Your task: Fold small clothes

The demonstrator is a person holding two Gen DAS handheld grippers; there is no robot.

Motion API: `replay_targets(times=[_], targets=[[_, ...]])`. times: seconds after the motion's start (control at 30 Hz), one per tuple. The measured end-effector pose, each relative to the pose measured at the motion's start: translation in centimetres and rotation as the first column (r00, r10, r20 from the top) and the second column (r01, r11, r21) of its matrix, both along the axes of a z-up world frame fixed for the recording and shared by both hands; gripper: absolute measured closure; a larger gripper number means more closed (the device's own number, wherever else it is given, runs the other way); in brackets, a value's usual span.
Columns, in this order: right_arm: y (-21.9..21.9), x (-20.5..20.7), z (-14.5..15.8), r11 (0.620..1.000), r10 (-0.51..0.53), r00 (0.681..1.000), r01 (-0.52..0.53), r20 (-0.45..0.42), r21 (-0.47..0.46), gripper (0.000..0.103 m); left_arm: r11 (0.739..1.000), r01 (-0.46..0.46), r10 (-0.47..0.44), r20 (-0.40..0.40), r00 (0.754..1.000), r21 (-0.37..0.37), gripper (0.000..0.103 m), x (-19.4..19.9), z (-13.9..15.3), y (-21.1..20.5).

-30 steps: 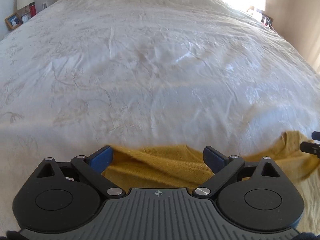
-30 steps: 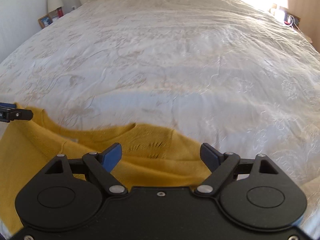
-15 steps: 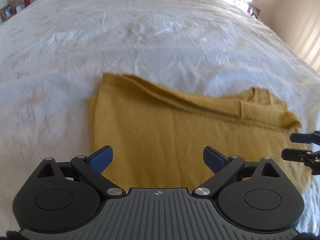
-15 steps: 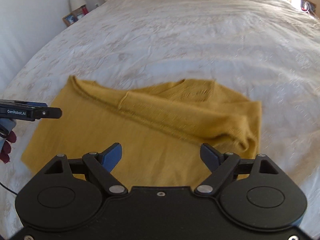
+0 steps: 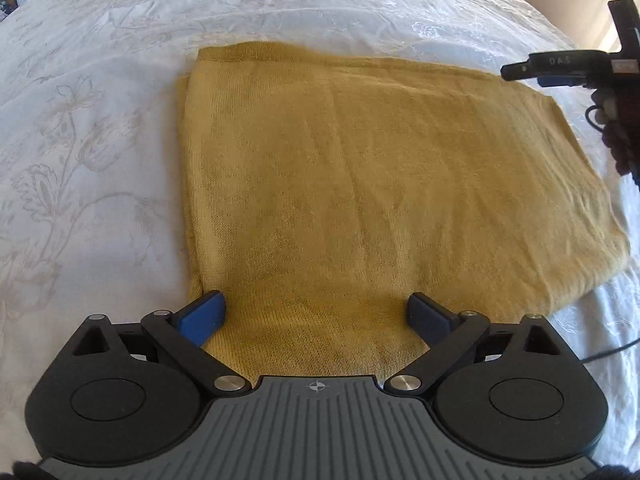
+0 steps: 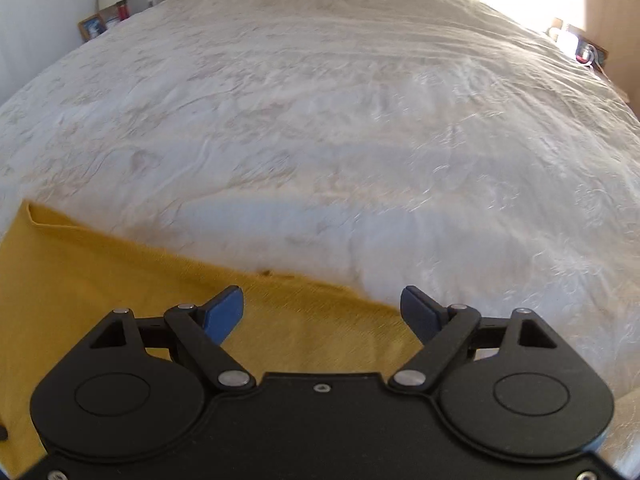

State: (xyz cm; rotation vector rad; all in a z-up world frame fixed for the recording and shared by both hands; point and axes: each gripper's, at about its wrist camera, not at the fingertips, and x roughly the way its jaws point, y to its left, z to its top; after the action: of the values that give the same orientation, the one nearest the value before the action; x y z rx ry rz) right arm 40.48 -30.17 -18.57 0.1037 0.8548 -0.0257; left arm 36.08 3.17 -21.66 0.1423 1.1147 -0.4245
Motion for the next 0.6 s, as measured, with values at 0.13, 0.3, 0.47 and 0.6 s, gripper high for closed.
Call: replay_targets(times=[0.13,0.3,0.47,0.6], targets=[[-1.9,-3.0,1.2,0.995,-0.044,0.999,0.042,0.028,0.091,0.016,0.999,-0.026,0.026,-0.001,1.000,-0.022,0.004,-0.2,0.4,0.6],[-2.3,-9.3,-0.5,0.980,-0.045,0.995,0.060,-0.087,0.189,0.016,0.997,-0.066,0.065,-0.022,0.998,-0.037,0.004,-0.8,0.5,2.3],[-1.2,-16.0,-3.8,0.994,-0.016,0.958,0.047,-0.287,0.103,0.016,0.997,-0.071,0.072,-0.081,0.994,0.024,0.003,-1.4,-0.5,3.0],[-2.3,-19.1,-3.4,0.981,-0.108,0.948,0.150,-0.299,0.120,0.013,0.995,-0.078,0.084,-0.092,0.992,0.069,0.003,-1.7,-0.3,4.3]])
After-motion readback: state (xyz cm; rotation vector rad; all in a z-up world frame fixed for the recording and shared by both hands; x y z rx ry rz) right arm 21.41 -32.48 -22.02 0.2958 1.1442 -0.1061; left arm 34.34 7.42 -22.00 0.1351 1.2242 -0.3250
